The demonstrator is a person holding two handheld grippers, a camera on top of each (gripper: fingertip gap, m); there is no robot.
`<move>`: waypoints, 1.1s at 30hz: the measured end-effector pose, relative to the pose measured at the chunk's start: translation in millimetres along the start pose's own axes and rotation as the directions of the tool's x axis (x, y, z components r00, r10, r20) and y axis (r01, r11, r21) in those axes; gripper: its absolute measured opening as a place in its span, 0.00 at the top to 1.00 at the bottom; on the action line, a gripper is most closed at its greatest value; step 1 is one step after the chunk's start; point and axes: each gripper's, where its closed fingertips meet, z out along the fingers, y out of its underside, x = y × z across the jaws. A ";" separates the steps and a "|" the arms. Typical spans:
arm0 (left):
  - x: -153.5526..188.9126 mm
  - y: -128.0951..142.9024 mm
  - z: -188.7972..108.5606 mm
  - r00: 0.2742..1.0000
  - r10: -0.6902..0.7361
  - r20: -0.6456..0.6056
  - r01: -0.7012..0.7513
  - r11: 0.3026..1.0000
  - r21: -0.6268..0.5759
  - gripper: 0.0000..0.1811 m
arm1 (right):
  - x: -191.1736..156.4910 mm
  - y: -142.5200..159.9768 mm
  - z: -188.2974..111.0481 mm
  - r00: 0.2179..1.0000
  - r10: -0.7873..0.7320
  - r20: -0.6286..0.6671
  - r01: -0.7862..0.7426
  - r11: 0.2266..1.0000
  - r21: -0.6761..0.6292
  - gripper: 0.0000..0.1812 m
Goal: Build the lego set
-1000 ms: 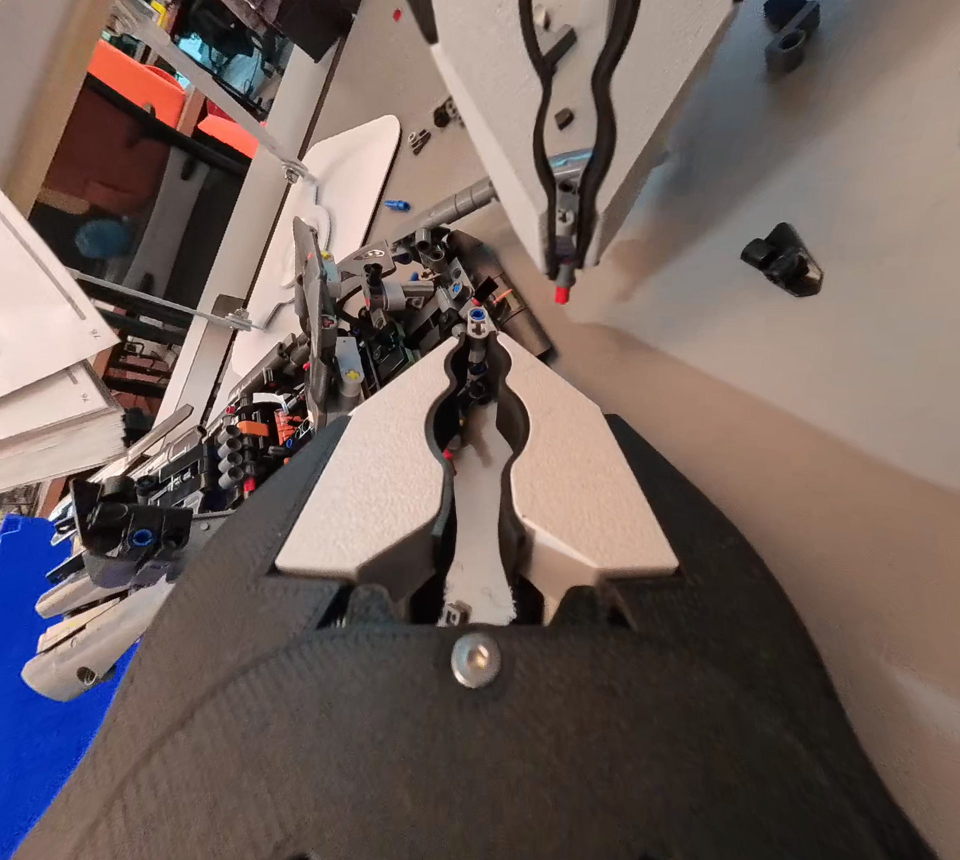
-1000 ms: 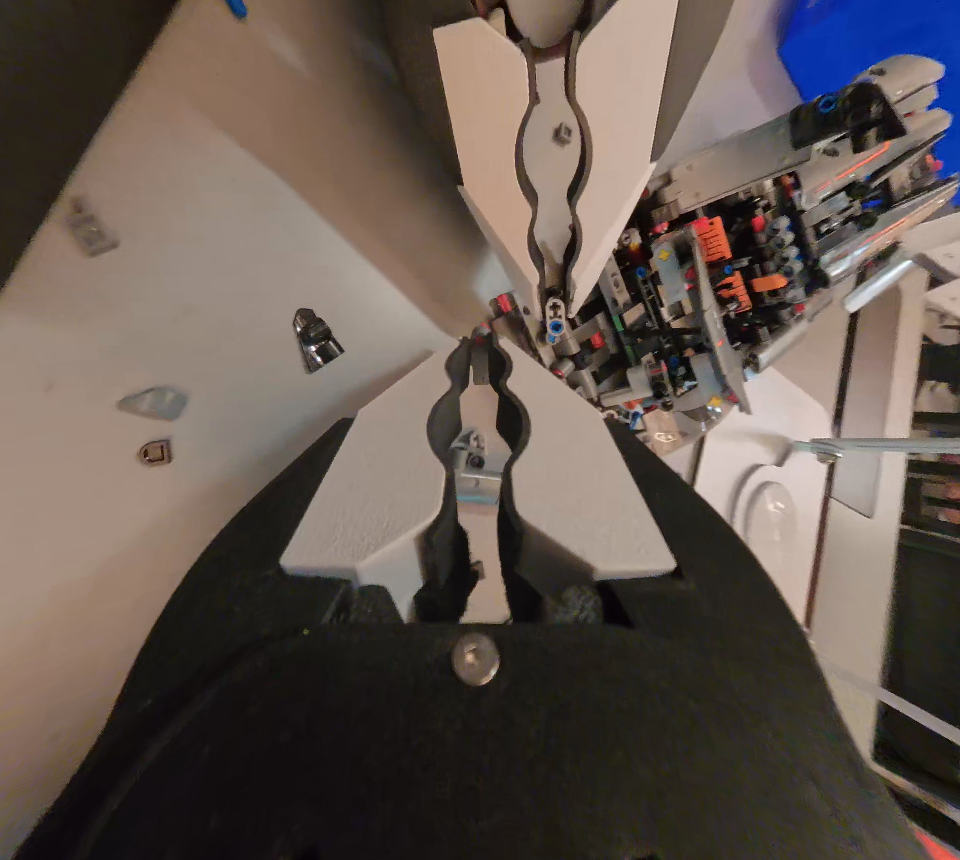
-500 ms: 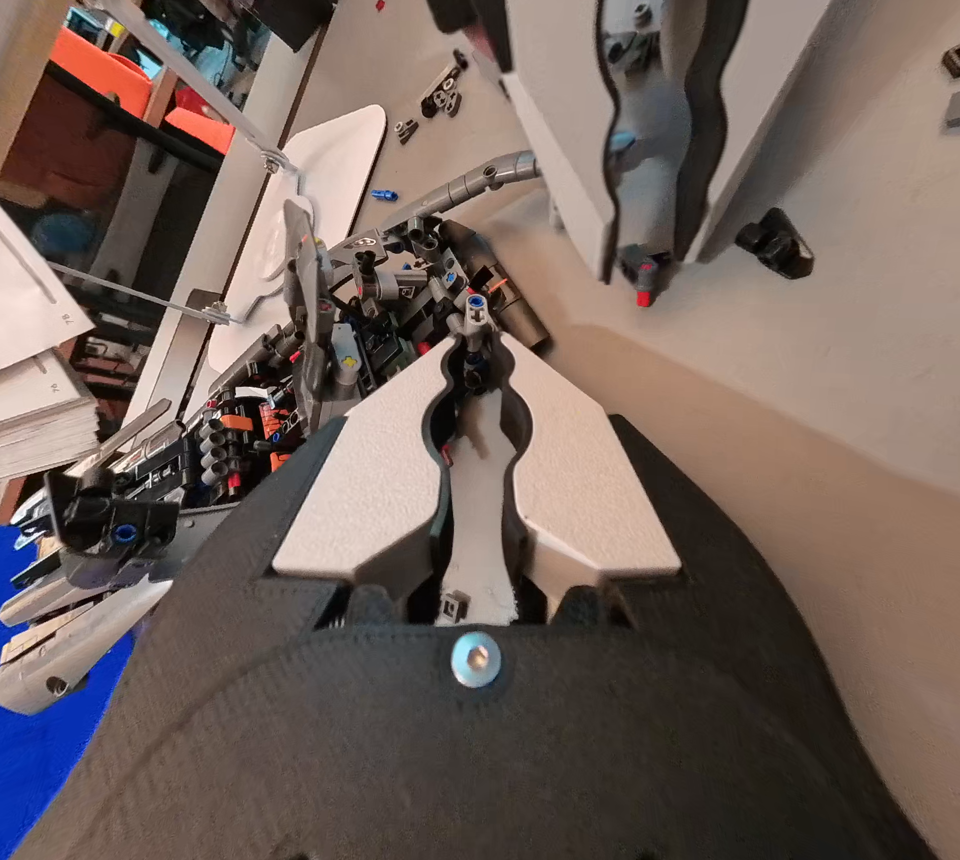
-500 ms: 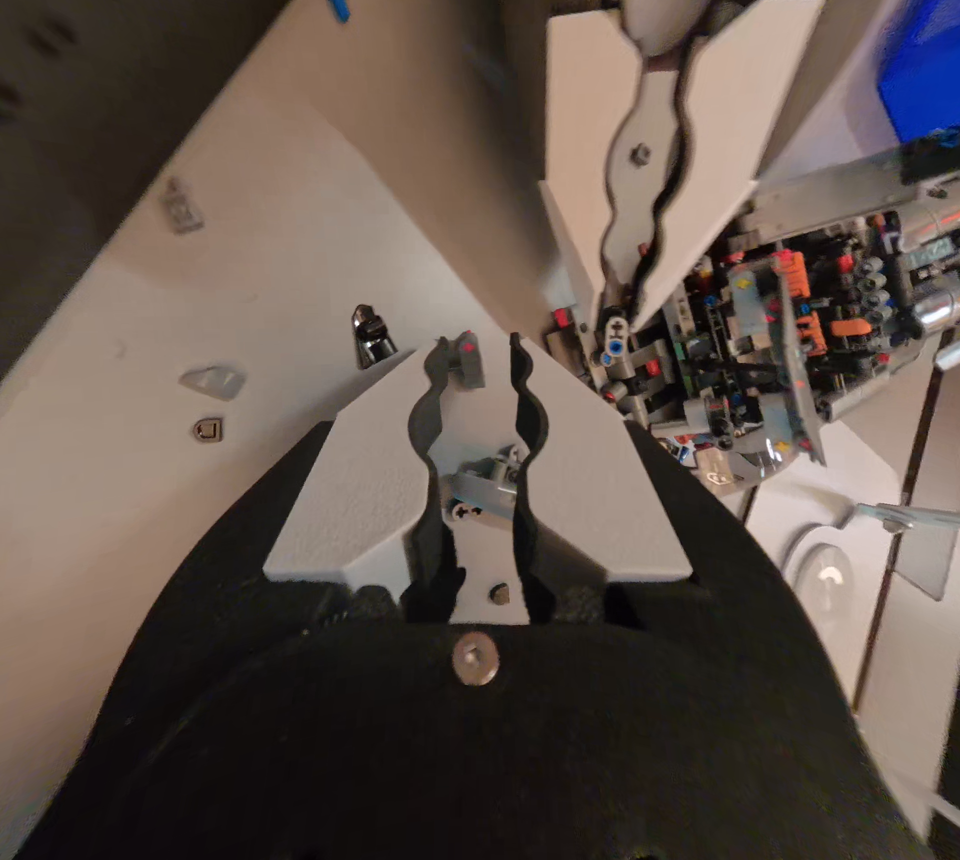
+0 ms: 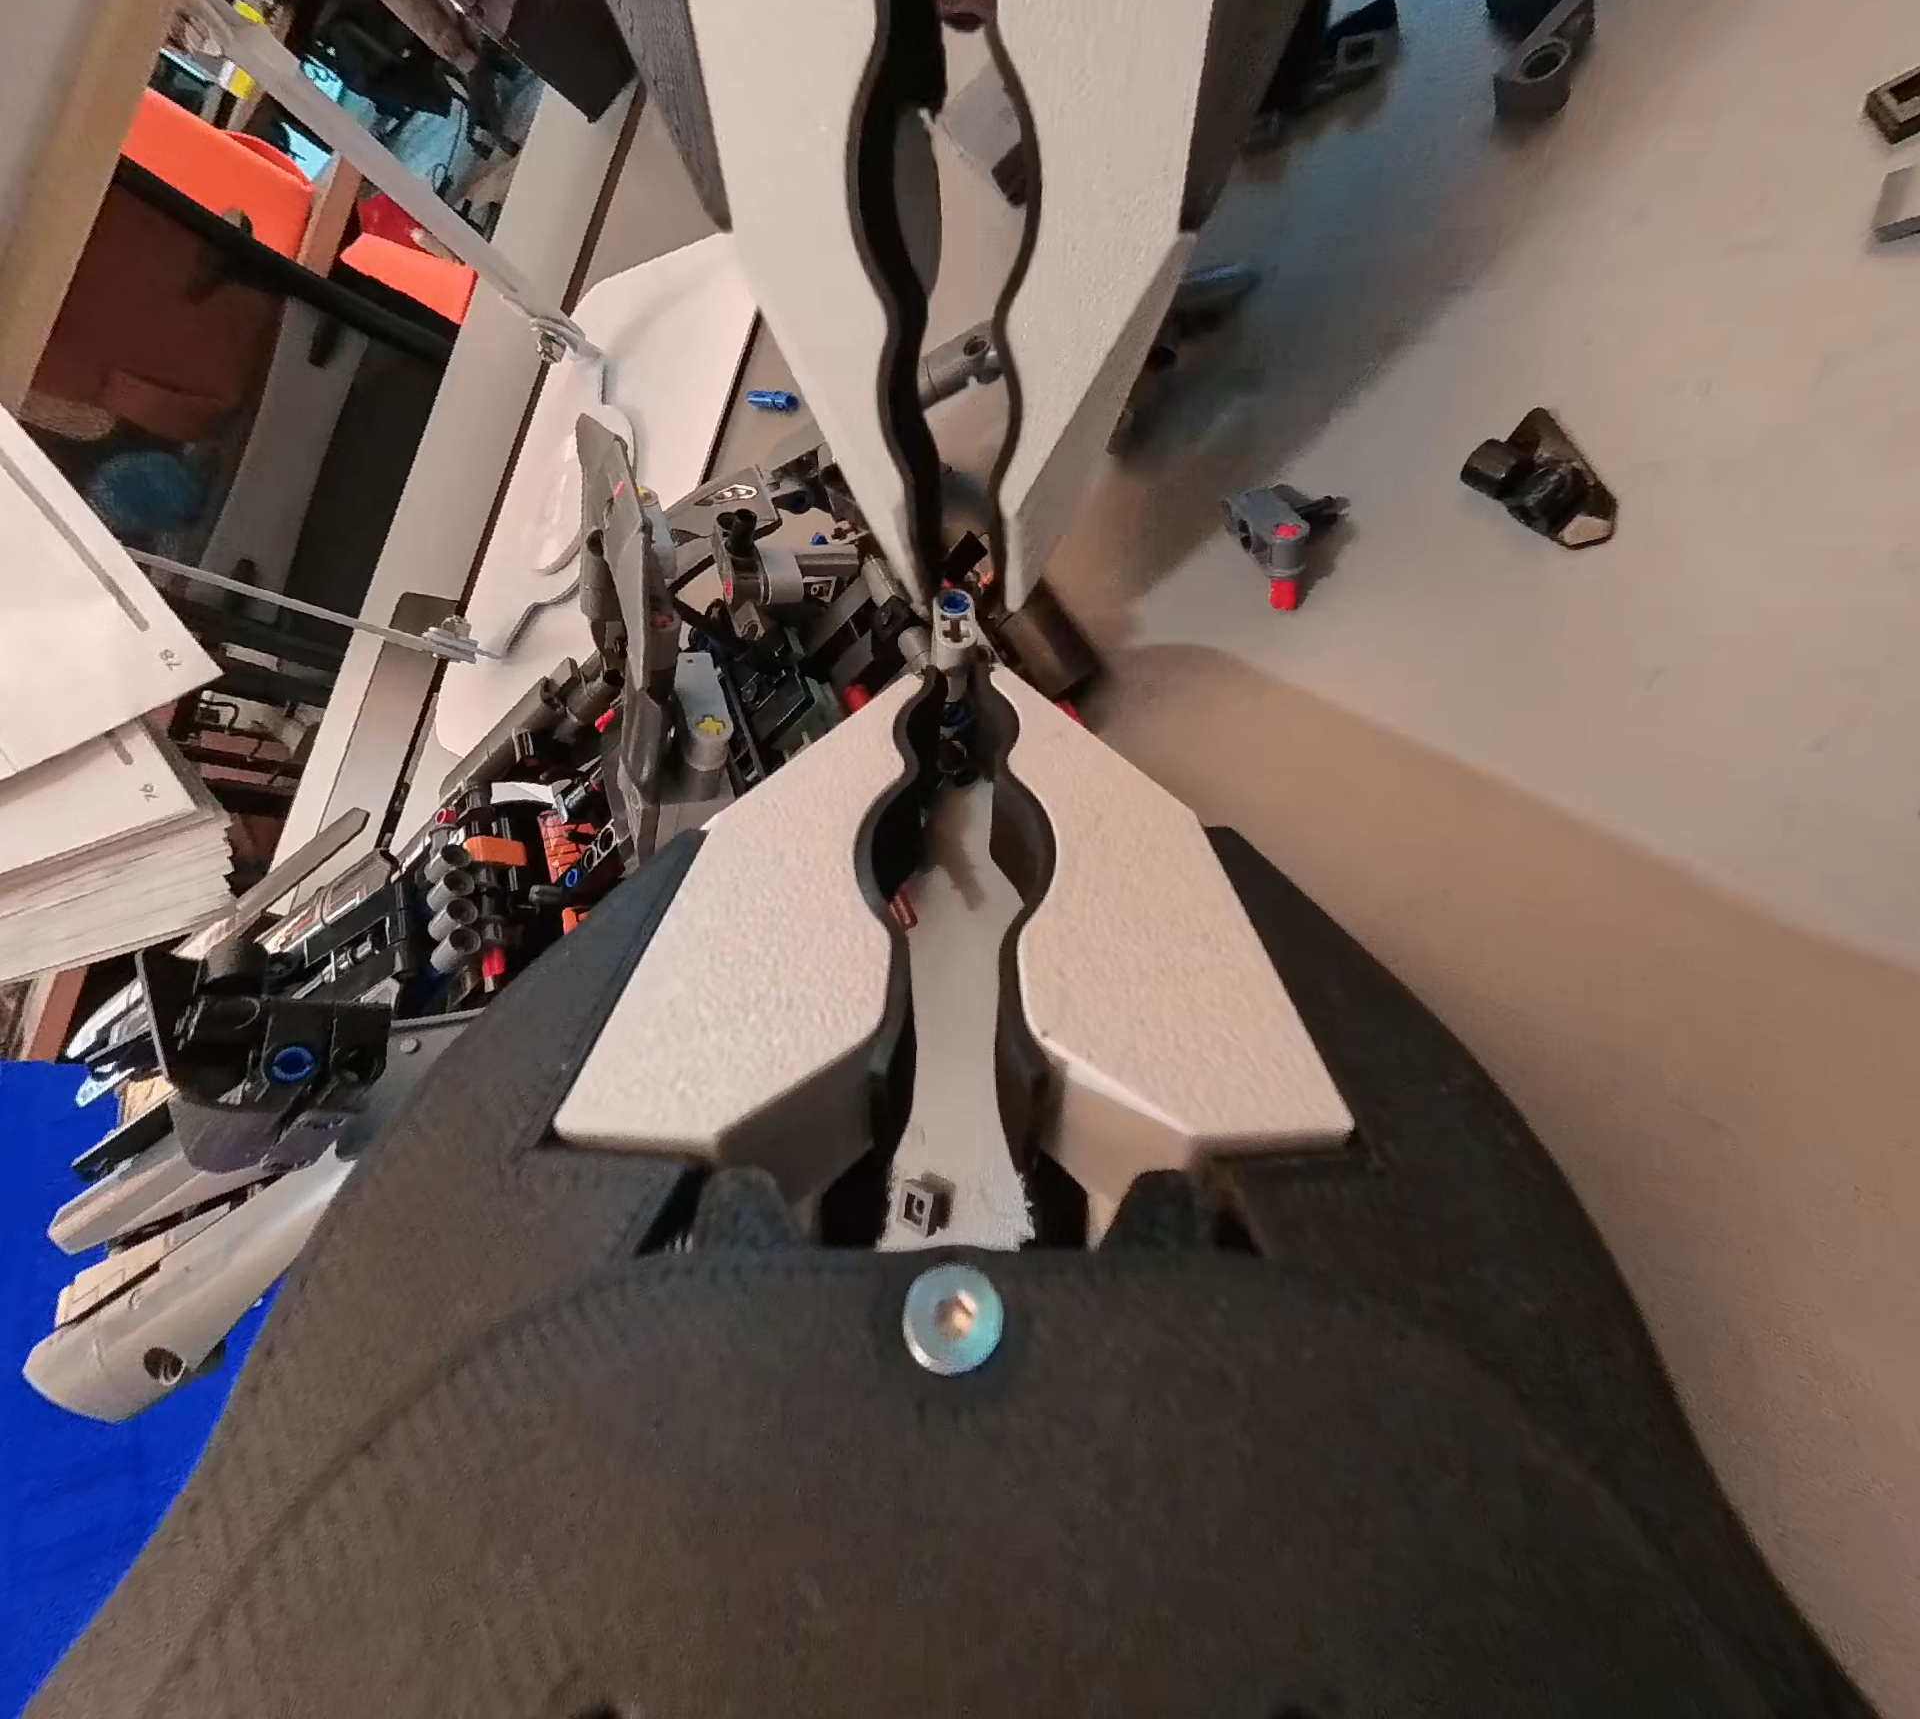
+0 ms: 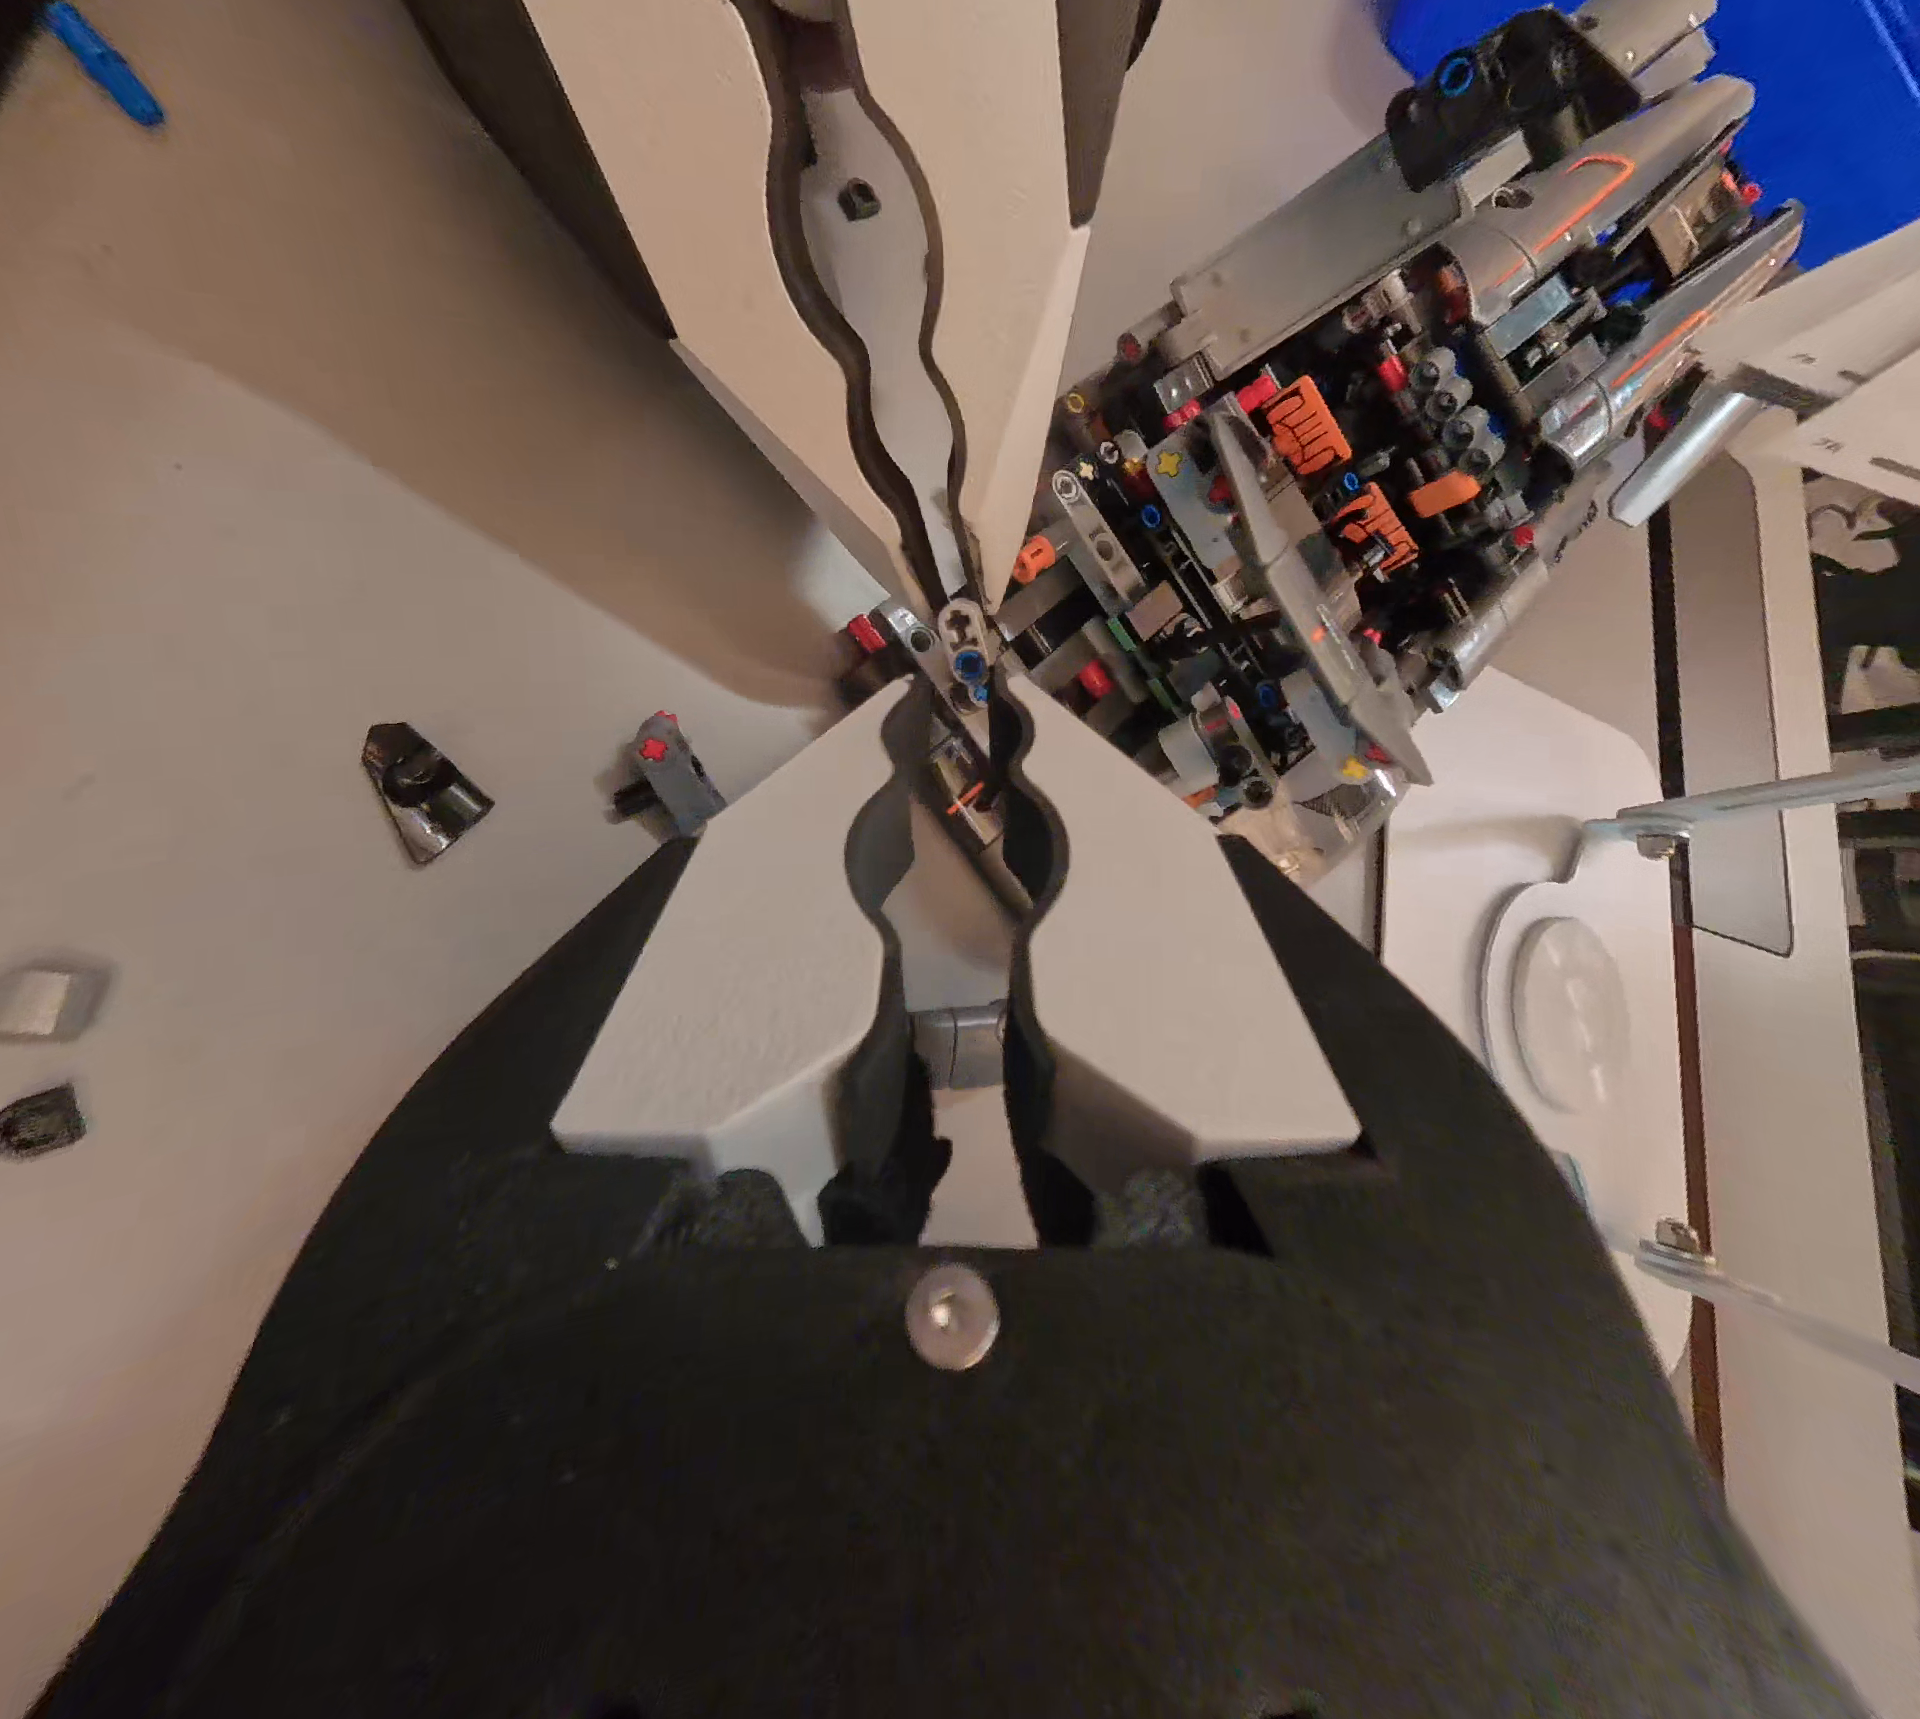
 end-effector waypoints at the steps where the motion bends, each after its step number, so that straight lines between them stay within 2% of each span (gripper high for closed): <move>1: -0.2 0.1 0.0 1.000 0.003 0.002 -0.003 1.000 -0.002 0.99 | 1.0 0.4 1.0 1.000 0.003 -0.007 -0.003 1.000 -0.003 0.97; 9: -0.8 0.9 -0.1 0.999 -0.025 -0.021 0.024 1.000 -0.010 0.99 | 2.7 0.2 2.0 0.995 0.103 0.005 -0.102 0.995 -0.011 0.99; 17: -11.6 -5.8 -4.7 0.988 -0.148 -0.034 0.150 0.987 0.060 1.00 | -8.5 -2.4 8.4 0.996 0.083 0.023 -0.083 0.997 -0.008 1.00; 20: -9.1 -7.2 -2.6 0.995 -0.103 -0.018 0.104 0.994 0.033 1.00 | -15.7 -3.8 13.0 0.998 0.050 0.039 -0.049 0.999 -0.020 1.00; 26: -10.5 2.7 -15.1 0.990 -0.119 -0.077 0.120 0.993 0.010 1.00 | 0.0 -3.2 2.5 0.996 0.081 0.030 -0.082 0.997 0.003 1.00; 30: 5.6 7.0 -9.0 0.993 -0.030 -0.112 0.026 0.999 -0.041 1.00 | -8.5 -1.2 9.0 0.996 0.072 0.050 -0.072 0.997 -0.012 1.00; 33: 6.5 5.3 -6.3 0.995 -0.022 -0.098 0.019 0.999 -0.035 1.00 | -9.7 -1.9 10.3 0.997 0.061 0.037 -0.060 0.998 -0.017 1.00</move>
